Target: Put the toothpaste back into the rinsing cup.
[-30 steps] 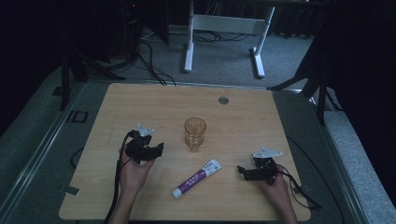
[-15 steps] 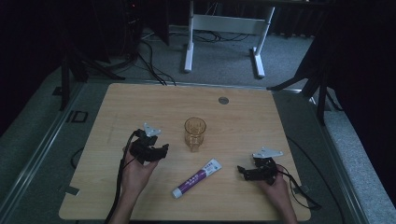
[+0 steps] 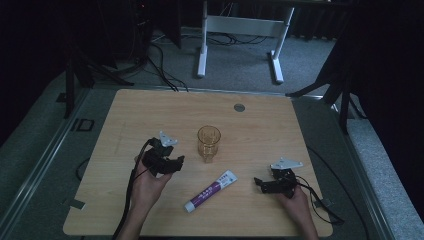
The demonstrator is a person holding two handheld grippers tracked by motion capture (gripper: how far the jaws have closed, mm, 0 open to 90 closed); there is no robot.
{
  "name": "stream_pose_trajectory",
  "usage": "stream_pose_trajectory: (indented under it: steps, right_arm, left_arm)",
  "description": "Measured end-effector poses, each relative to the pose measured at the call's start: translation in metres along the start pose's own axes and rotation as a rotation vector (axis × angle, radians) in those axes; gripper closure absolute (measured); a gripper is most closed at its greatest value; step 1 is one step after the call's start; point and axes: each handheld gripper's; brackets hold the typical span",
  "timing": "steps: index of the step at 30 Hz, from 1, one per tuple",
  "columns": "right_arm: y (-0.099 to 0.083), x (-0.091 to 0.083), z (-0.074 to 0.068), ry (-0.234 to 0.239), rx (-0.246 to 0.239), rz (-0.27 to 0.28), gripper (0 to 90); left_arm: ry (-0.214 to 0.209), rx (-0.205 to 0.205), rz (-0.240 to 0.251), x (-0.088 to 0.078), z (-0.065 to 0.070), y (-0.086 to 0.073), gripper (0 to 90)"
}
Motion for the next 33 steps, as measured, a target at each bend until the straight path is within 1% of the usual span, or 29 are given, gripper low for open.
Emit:
stream_pose_trajectory:
  steps: [6, 10, 12, 16, 22, 25, 30, 33]
  right_arm:
    - [0.000, 0.000, 0.000, -0.001, -0.001, 0.000, 12.6]
    - [0.000, 0.000, 0.000, -0.001, -0.001, 0.000, 12.6]
    - [0.000, 0.000, 0.000, 0.000, 0.000, 0.001, 12.6]
    - [0.000, 0.000, 0.000, -0.001, -0.002, 0.000, 12.6]
    - [0.000, 0.000, 0.000, -0.001, -0.002, 0.000, 12.7]
    - [0.000, 0.000, 0.000, -0.001, -0.003, 0.000, 12.6]
    - [0.000, 0.000, 0.000, -0.001, -0.003, 0.000, 12.6]
    - [0.000, 0.000, 0.000, -0.001, -0.002, 0.000, 12.6]
  left_arm:
    - [0.000, 0.015, -0.004, -0.003, 0.007, 0.004, 45.8]
    - [-0.008, 0.029, -0.020, -0.004, 0.011, 0.006, 45.8]
    - [-0.007, 0.036, -0.021, -0.005, 0.014, 0.007, 45.8]
    - [-0.010, 0.035, -0.025, -0.006, 0.017, 0.008, 45.8]
    - [-0.021, 0.052, -0.034, -0.007, 0.022, 0.012, 45.8]
    - [-0.017, 0.063, -0.034, -0.008, 0.025, 0.014, 45.8]
    - [-0.048, 0.068, -0.041, -0.006, 0.029, 0.017, 48.4]
    - [-0.053, 0.086, -0.049, -0.006, 0.032, 0.018, 48.5]
Point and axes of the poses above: each handheld gripper's, and its own axes: x roughly forward along the jaws, y roughly out of its top, z roughly to its right, and after that the axes turned 7 degrees about z, right-handed
